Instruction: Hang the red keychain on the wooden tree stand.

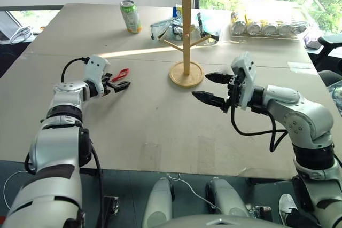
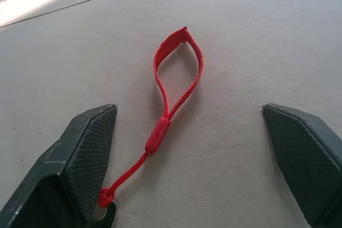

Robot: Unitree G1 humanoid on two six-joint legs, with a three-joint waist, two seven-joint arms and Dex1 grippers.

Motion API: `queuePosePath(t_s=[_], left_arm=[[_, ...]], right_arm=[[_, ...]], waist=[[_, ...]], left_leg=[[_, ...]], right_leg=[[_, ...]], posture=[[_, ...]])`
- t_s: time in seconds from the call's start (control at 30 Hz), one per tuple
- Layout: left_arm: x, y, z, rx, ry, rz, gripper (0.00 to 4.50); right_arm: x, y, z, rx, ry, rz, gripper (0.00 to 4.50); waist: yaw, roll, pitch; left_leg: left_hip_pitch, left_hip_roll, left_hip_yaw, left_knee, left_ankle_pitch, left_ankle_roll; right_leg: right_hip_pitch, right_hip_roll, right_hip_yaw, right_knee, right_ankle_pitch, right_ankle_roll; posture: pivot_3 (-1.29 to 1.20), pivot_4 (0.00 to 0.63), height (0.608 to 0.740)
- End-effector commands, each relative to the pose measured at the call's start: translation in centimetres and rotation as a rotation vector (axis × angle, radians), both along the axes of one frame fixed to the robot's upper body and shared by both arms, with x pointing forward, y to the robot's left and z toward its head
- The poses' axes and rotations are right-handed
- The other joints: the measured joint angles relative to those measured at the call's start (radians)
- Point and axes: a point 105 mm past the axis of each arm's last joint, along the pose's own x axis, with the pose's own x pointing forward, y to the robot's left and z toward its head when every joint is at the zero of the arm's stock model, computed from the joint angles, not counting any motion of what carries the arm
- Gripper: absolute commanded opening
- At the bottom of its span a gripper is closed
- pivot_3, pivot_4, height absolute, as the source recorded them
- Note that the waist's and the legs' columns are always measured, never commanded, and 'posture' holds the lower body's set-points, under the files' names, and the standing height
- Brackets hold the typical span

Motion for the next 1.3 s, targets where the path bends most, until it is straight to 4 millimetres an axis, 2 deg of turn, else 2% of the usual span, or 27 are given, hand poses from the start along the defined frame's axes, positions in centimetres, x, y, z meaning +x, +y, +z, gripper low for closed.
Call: queuePosePath(t_s=[0.03,0.13,0.23,0.3,0.33,0.37,0.4,0.47,0.5,0.53,0.83,0.93,1.1,1.17,1.3], left_arm=[[0.5,-1.0,0.3,-0.005,-0.004,-0.014,4.50],[0.6,-1.1,0.1,-0.010,0.002,-0.006,4.50],[0.6,-1.1,-0.1,-0.013,0.009,-0.005,3.76],[0.6,-1.2,-0.1,-0.013,0.012,-0.008,2.83],[0.6,-1.2,-0.1,-0.013,0.013,-0.009,2.50],[0.6,-1.2,-0.1,-0.013,0.014,-0.009,1.94],[0.5,-1.1,-0.1,-0.010,0.016,-0.009,1.69],[0.5,-1.0,-0.2,-0.003,0.022,-0.005,0.58],[0.4,-0.8,-0.3,0.004,0.025,-0.003,0.20],[0.4,-0.7,-0.3,0.007,0.028,-0.001,0.05],[-0.3,0.6,-0.6,0.022,0.027,0.019,0.05],[-0.2,0.3,0.4,0.017,-0.022,-0.022,0.05],[-0.1,-0.5,3.0,-0.042,-0.201,-0.091,0.05],[-0.7,-1.2,3.5,-0.051,-0.298,-0.113,0.05],[-4.2,-4.6,4.4,-0.053,-0.479,-0.116,0.05]], right_arm=[[-0.6,-0.3,1.8,0.018,-0.063,-0.004,4.45],[-0.6,-0.5,2.0,0.018,-0.068,-0.020,4.45],[-0.7,-0.7,2.1,0.015,-0.070,-0.034,4.50],[-0.7,-0.9,2.1,0.016,-0.068,-0.045,4.50],[-0.7,-0.9,2.1,0.016,-0.067,-0.048,4.50],[-0.7,-0.9,2.1,0.017,-0.066,-0.048,4.50],[-0.7,-1.0,2.1,0.017,-0.065,-0.049,4.50],[-0.6,-1.0,2.1,0.016,-0.064,-0.050,4.50],[-0.6,-0.9,2.1,0.018,-0.063,-0.051,4.50],[-0.6,-0.9,2.1,0.019,-0.063,-0.050,4.50],[-0.2,-0.7,2.2,0.018,-0.064,-0.044,4.50],[-0.3,-0.7,2.2,0.012,-0.079,-0.050,4.50],[-0.6,-1.4,2.6,0.001,-0.123,-0.095,4.50],[-1.0,-1.7,2.6,0.002,-0.138,-0.110,4.50],[-1.4,-1.9,2.0,-0.009,-0.141,-0.117,4.50]], waist=[[0.004,0.000,0.000],[0.016,0.000,0.000],[0.019,0.000,0.000],[0.016,0.000,0.000],[0.014,0.000,0.000],[0.013,0.000,0.000],[0.013,0.000,0.000],[0.011,0.000,0.000],[0.012,0.000,0.000],[0.012,0.000,0.000],[-0.001,0.000,0.000],[-0.008,0.000,0.000],[-0.009,0.000,0.000],[-0.009,0.000,0.000],[-0.010,0.000,0.000]], left_leg=[[0.000,0.000,0.000,0.000,0.000,0.000],[0.000,0.000,0.000,0.000,0.000,0.000],[0.000,0.000,0.000,0.000,0.000,0.000],[0.000,0.000,0.000,0.000,0.000,0.000],[0.001,0.000,0.000,0.000,0.000,0.000],[0.001,0.000,0.000,0.000,0.000,0.000],[0.001,0.000,0.000,0.000,0.000,0.000],[0.001,0.000,0.000,0.000,0.000,0.000],[0.001,0.000,0.000,0.000,0.000,0.000],[0.000,0.000,0.000,0.000,0.000,0.000],[0.001,0.000,0.000,0.000,0.000,0.000],[0.001,0.000,0.000,0.000,0.000,0.000],[-0.001,0.000,-0.001,0.000,0.000,0.000],[-0.001,0.000,-0.001,0.000,0.000,0.000],[0.000,0.000,0.001,-0.001,0.000,0.000]], right_leg=[[0.000,0.000,0.000,0.000,0.000,0.000],[0.000,0.000,0.000,0.000,0.000,0.000],[0.000,0.000,0.000,0.000,0.000,0.000],[0.000,0.000,0.000,0.000,0.000,0.000],[0.001,0.000,0.000,0.000,0.000,0.000],[0.000,0.000,0.000,0.001,0.000,0.000],[0.001,0.000,0.000,0.001,0.000,0.000],[0.000,0.000,0.000,0.001,0.000,0.000],[0.000,0.000,0.000,0.000,0.000,0.000],[0.000,0.000,0.000,0.000,0.000,0.000],[0.000,0.000,0.000,0.000,0.000,0.000],[0.000,0.000,0.000,0.001,0.000,0.000],[0.000,0.000,-0.001,0.000,0.000,0.000],[0.000,0.000,-0.001,0.000,0.000,0.000],[0.000,-0.003,0.001,0.000,0.000,0.000]], posture=[[0.00,0.150,0.732],[0.00,0.150,0.732],[0.00,0.150,0.732],[0.00,0.150,0.732],[0.00,0.150,0.732],[0.00,0.150,0.732],[0.00,0.150,0.732],[0.00,0.150,0.732],[0.00,0.150,0.732],[0.00,0.150,0.732],[0.00,0.150,0.732],[0.00,0.150,0.732],[0.00,0.150,0.732],[0.00,0.150,0.732],[0.00,0.150,0.732]])
